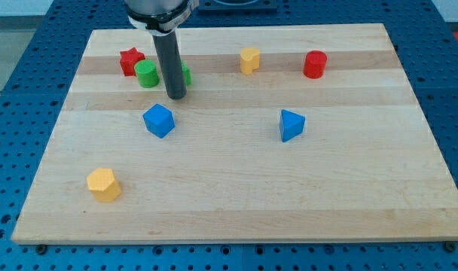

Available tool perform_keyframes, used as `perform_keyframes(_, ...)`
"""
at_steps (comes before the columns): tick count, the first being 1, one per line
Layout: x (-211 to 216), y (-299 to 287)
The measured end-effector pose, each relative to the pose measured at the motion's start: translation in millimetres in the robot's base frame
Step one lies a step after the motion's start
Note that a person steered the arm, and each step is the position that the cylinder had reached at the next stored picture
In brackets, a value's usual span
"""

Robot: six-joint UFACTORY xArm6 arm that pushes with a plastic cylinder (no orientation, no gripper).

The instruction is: Slide the green blocks into the red star

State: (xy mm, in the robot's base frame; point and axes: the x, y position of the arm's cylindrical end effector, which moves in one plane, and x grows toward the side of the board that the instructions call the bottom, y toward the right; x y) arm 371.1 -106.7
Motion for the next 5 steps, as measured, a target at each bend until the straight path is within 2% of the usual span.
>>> perform_keyframes(2, -29.7, 0.3)
perform_keyframes(3, -23.4, 24.9)
perform_keyframes(5, -64.6, 35.8)
